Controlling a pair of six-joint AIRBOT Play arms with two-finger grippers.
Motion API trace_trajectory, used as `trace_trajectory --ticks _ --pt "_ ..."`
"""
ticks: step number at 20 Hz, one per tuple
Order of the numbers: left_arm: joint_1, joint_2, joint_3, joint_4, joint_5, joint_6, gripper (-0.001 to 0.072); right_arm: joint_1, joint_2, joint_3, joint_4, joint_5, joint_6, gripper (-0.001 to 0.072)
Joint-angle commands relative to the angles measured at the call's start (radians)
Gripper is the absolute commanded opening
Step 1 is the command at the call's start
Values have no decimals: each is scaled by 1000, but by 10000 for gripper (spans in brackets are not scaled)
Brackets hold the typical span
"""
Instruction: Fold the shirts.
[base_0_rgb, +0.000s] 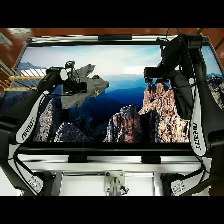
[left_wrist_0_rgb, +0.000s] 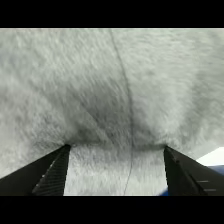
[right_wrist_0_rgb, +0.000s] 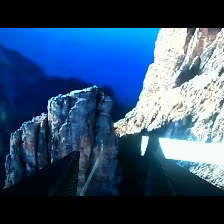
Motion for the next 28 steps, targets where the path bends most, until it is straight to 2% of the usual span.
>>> trace_trajectory --ticks 1,2,4,5,6,9,12,14,17,21,23,25,28 --pt "2 -52 9 -3 24 -14 690 0 0 1 21 -7 -11 547" --pt "2 -53 9 -3 31 -37 543 0 0 1 21 -7 -11 546" --pt "2 -52 13 -5 49 -74 80 0 0 1 23 -7 -11 547" --pt "2 -49 23 -17 40 -72 31 0 0 1 23 -8 -13 546" --pt "2 -41 40 -24 20 -71 31 0 0 1 23 -8 -18 546" --pt "-14 47 128 -29 -23 37 31 0 20 1 21 -3 -26 547" --pt "-61 230 216 -29 -22 152 31 0 111 1 -7 27 -26 547" --pt "-111 375 251 -29 -21 192 31 0 214 1 -42 57 -25 547" --pt "-190 566 253 -29 -48 194 31 0 399 1 -101 107 -21 546" --pt "-286 660 252 -28 -234 190 31 0 597 1 -125 85 16 547" --pt "-328 652 222 -28 -320 190 31 0 641 1 -103 9 37 546" --pt "-368 650 101 -24 -358 172 31 0 642 -4 -83 -108 38 547" --pt "-399 649 -159 -13 -304 101 31 4 640 -117 -48 -218 23 547"
